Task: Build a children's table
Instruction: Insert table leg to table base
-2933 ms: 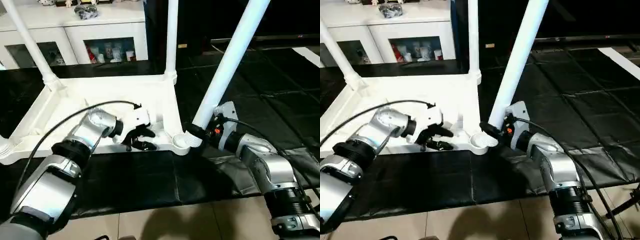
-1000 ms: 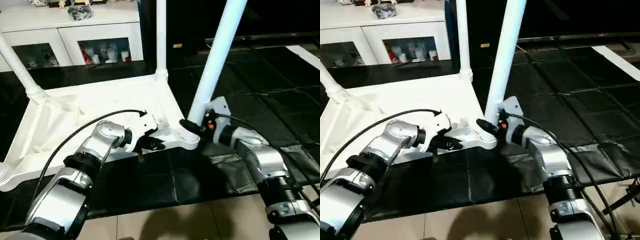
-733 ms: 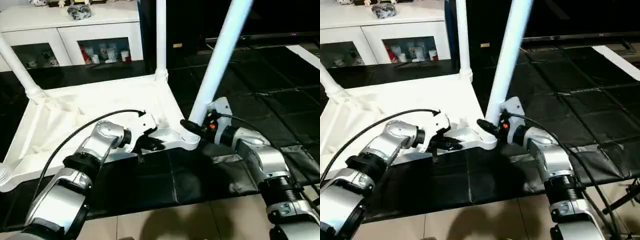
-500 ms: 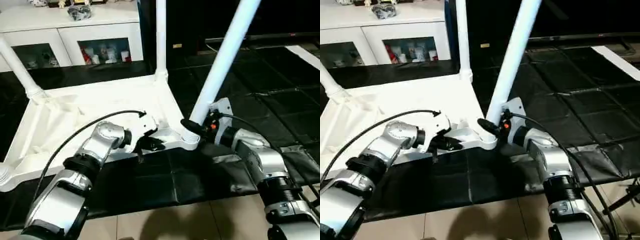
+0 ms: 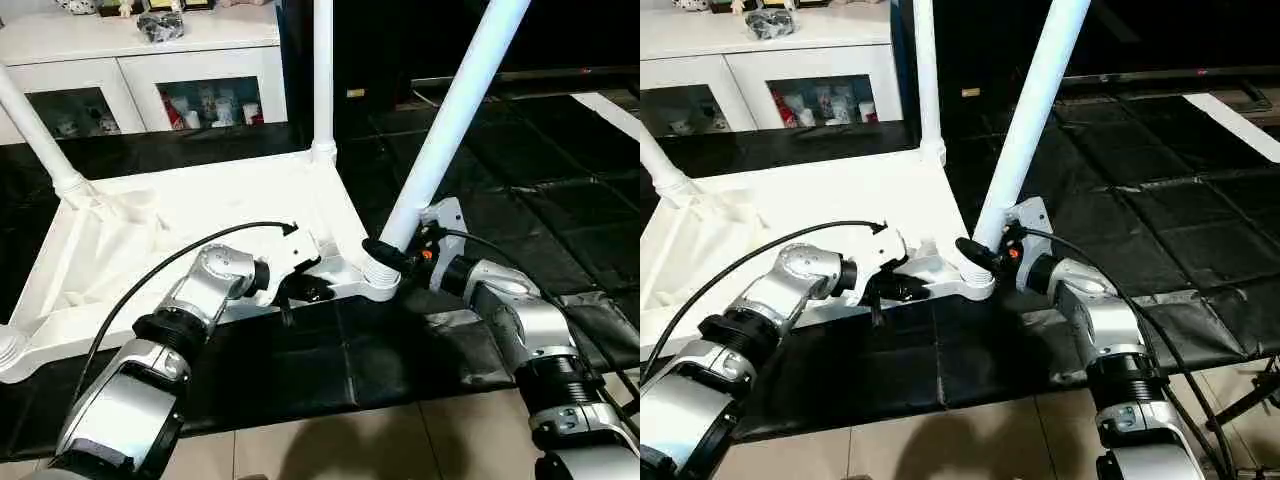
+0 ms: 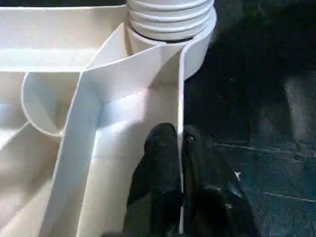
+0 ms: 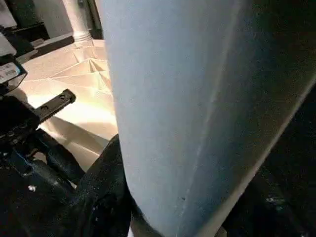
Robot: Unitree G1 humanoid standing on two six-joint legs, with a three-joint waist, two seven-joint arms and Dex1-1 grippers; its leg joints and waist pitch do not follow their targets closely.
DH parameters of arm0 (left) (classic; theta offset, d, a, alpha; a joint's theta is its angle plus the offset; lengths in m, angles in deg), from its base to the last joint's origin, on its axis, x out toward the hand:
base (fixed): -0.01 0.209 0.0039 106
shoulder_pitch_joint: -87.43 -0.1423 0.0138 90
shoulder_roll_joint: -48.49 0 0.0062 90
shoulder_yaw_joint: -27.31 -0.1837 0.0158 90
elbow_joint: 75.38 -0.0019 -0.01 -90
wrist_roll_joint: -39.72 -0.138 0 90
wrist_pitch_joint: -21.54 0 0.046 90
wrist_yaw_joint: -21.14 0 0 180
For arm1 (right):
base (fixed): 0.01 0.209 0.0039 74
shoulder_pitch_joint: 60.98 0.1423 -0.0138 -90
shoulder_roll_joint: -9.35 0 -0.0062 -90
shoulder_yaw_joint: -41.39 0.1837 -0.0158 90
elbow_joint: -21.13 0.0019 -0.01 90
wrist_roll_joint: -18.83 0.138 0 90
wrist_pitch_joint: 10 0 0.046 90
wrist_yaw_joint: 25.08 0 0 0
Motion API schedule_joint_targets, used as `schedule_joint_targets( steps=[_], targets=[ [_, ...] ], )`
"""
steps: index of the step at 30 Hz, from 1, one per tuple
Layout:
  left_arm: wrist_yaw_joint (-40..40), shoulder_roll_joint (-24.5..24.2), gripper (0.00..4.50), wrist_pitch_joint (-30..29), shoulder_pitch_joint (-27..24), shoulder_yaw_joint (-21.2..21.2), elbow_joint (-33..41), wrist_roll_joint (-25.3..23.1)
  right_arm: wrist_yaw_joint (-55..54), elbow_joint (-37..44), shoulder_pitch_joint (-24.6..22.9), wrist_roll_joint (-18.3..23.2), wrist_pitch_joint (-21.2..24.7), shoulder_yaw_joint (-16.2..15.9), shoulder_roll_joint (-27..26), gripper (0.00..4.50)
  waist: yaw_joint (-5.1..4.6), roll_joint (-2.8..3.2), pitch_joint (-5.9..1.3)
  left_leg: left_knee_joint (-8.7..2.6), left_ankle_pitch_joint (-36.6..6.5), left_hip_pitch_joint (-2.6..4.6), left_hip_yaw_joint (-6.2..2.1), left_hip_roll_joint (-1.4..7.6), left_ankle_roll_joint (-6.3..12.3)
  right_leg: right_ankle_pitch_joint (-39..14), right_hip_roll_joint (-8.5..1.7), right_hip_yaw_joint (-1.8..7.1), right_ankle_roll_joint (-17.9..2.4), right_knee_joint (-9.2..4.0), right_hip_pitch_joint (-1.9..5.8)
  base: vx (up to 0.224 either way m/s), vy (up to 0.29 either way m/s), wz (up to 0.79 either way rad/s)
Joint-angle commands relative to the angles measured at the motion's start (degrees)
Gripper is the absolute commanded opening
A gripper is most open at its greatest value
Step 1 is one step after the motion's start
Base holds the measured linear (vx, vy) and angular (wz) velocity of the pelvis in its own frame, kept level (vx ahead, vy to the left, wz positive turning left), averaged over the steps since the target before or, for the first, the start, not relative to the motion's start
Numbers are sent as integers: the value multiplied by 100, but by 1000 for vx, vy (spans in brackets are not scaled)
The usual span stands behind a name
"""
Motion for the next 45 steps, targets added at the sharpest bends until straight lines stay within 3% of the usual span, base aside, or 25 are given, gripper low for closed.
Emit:
schedule_joint_targets(
  steps=[1,8,12,22,28,29,30,31,32,34,37,40,42,44,45],
  targets=[
    [-2,-127,1,-51,111,-43,-71,-93,114,-120,-93,-165,159,-237,51,191,30,-66,-415,-432,-915,8,-99,232,364,-2252,-460,359,-552,-521,363,0,0,0],
    [126,-130,0,-27,118,3,-29,-64,309,-168,-28,-270,167,-405,135,191,33,-79,-418,-426,-832,-3,-88,228,408,-2069,-460,366,-638,-502,371,0,0,0],
    [507,-157,0,63,65,-65,144,0,551,-421,243,-375,315,-583,183,191,28,-73,-415,-426,-851,4,-86,236,428,-2117,-461,365,-661,-501,365,0,0,0],
    [465,-148,0,-15,20,-82,210,-40,522,-853,498,-42,418,-175,65,191,26,-86,-411,-437,-881,12,-90,253,380,-2142,-468,372,-693,-500,360,0,0,0],
    [107,-61,0,-113,175,151,-32,13,496,-902,196,245,328,204,5,191,46,-74,-407,-441,-961,28,-84,257,363,-2216,-470,366,-678,-531,348,0,0,0],
    [92,-52,0,-114,199,174,-58,25,443,-883,58,260,224,253,-20,191,62,1,-408,-437,-981,35,-92,255,348,-2215,-482,368,-679,-528,342,0,0,0],
    [84,-46,0,-117,221,193,-81,37,410,-859,-84,292,149,302,-50,191,52,-44,-407,-442,-1022,29,-86,247,346,-2237,-472,361,-653,-550,349,0,0,0],
    [84,-46,0,-117,221,193,-81,37,410,-859,-84,292,149,302,-50,191,59,-46,-411,-453,-1015,31,-98,258,343,-2211,-477,362,-661,-536,354,0,0,0],
    [84,-46,0,-117,221,193,-81,37,410,-859,-84,292,149,302,-50,191,56,-43,-409,-455,-1027,31,-99,259,342,-2209,-467,357,-669,-535,350,0,0,0],
    [62,-33,0,-116,266,225,-122,54,295,-779,-378,366,-19,430,-144,191,42,17,-404,-455,-1123,34,-97,254,317,-2176,-465,363,-670,-565,349,0,0,0],
    [-30,-12,0,-91,311,262,-193,50,204,-679,-638,363,-239,491,-228,191,47,20,-407,-478,-1219,55,-105,256,305,-2116,-464,358,-702,-560,357,0,0,0],
    [-99,13,0,-81,343,290,-240,41,215,-513,-856,227,-435,381,-196,191,37,16,-389,-491,-1311,76,-96,226,339,-2348,-459,338,-636,-605,370,0,0,0],
    [-106,22,0,-72,357,293,-256,30,267,-321,-997,-10,-528,137,-61,191,55,22,-405,-495,-1166,88,-98,236,367,-2312,-455,346,-598,-603,369,0,0,0],
    [-115,13,0,-35,373,287,-285,4,357,-142,-1089,-397,-604,-259,170,191,71,-21,-415,-496,-993,69,-91,235,400,-2114,-440,352,-594,-579,383,0,0,0],
    [-123,-2,0,-14,377,288,-298,-5,490,-67,-1100,-648,-618,-546,334,191,79,-15,-414,-494,-944,66,-85,226,432,-2115,-443,353,-587,-566,388,0,0,0]
  ],
)
